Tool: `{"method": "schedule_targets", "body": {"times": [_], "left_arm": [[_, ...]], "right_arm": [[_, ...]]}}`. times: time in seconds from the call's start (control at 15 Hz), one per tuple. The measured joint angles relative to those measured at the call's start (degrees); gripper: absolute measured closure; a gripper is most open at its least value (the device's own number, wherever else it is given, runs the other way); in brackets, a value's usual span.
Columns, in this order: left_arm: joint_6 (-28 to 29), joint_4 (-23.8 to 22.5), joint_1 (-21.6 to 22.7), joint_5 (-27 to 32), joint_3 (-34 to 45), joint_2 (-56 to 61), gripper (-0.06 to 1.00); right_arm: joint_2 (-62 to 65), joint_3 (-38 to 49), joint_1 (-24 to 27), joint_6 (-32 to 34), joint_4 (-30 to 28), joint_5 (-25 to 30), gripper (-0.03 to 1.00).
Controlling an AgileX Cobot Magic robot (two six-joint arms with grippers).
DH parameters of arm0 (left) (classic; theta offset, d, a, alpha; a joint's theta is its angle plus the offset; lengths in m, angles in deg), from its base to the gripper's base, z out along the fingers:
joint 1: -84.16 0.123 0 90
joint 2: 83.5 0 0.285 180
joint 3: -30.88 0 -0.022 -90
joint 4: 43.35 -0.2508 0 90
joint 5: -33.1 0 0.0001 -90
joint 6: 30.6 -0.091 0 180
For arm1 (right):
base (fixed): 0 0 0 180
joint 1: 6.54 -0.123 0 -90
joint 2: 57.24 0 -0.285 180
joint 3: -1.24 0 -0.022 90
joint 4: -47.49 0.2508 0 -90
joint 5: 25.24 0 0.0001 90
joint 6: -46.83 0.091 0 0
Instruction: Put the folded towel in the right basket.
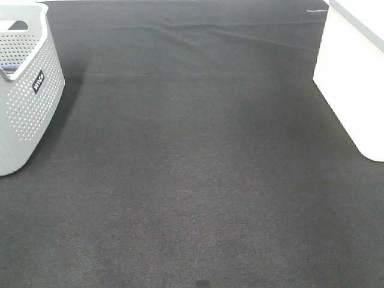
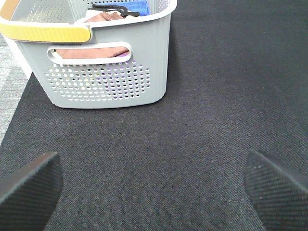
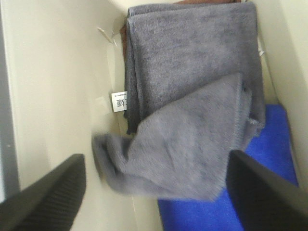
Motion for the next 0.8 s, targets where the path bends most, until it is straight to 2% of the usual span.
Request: {"method": "schedule_targets", "body": {"times": [0.13,0.4,0.47,0.6,0.73,0.8], "left_arm": [[0.0,0.0,0.0,0.0,0.0,0.0,-0.03],[0.0,0.0,0.0,0.0,0.0,0.0,-0.03],[0.0,0.0,0.0,0.0,0.0,0.0,-0.03],[0.0,0.0,0.0,0.0,0.0,0.0,-0.03],[0.0,0.0,0.0,0.0,0.0,0.0,-0.03],[0.0,0.0,0.0,0.0,0.0,0.0,-0.03]], "right_arm": [[1.4,0.0,0.0,0.0,1.3,1.1,0.17],[6.2,0.0,-0.1,-4.4,14.0,11.4,0.17],[6.2,0.0,-0.1,-4.4,14.0,11.4,0.17],[7.7,0.0,-1.2,-7.5,17.8,12.3,0.17],[10.1,0.0,-3.9,-7.4,16.8,12.4,0.17],[11.4,0.0,-6.1,-6.7,14.4,12.5,0.17]]}}
